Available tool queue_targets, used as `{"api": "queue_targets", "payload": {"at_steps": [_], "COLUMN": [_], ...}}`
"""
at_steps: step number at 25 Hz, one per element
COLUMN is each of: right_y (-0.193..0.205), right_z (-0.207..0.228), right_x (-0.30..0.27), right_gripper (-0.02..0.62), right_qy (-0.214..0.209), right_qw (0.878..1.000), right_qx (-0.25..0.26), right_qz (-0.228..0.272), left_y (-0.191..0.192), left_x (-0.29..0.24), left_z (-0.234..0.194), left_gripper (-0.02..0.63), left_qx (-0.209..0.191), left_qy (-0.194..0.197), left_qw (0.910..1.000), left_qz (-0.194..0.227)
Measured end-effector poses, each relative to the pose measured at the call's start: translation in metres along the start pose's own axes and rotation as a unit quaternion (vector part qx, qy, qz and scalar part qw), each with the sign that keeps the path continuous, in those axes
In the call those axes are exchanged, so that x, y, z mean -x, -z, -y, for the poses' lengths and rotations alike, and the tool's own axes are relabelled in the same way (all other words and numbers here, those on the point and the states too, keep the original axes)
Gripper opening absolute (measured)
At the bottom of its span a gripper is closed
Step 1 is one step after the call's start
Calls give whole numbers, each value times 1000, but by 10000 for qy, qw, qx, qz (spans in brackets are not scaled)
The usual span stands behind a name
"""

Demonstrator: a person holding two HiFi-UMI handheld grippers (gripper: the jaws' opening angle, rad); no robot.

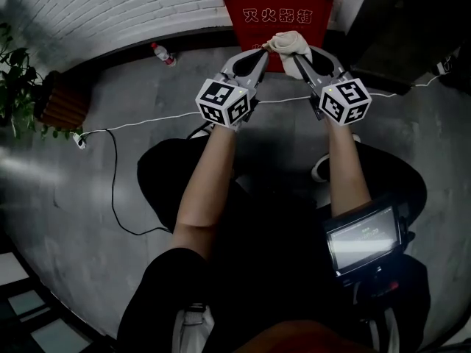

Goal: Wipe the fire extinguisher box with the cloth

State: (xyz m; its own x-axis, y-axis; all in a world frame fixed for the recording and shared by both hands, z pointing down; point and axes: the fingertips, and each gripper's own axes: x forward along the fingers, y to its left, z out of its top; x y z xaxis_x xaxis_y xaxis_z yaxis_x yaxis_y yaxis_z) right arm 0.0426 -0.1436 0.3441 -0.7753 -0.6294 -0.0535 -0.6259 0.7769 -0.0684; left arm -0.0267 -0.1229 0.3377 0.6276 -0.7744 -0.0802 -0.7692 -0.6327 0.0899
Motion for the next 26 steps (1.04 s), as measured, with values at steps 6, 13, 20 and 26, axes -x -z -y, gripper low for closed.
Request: {"api": "queue_targets", "payload": {"at_steps": [6,13,20,26], "right_y": [26,31,38,42], "right_z": [-9,-7,-6,-10], "right_x": [8,4,2,6], "right_gripper": [92,94,94,95], "right_qy": [-96,-95,-62,-79], "right_qw": [9999,9999,9999,9998], "right_qx": [20,35,-46,-39], "right_qz": [-61,-58,-89,-155], "left_y": [18,28,35,39], "left_x": [0,-2,-6,-3], "left_z": [15,11,7,8], "left_gripper": [3,3,2,2], "left_qx": [-130,-69,-8,87], "left_qy": [205,171,123,86], "left_qw": [9997,9998,9999,9999], "left_qz": [-15,-17,-64,-82]}}
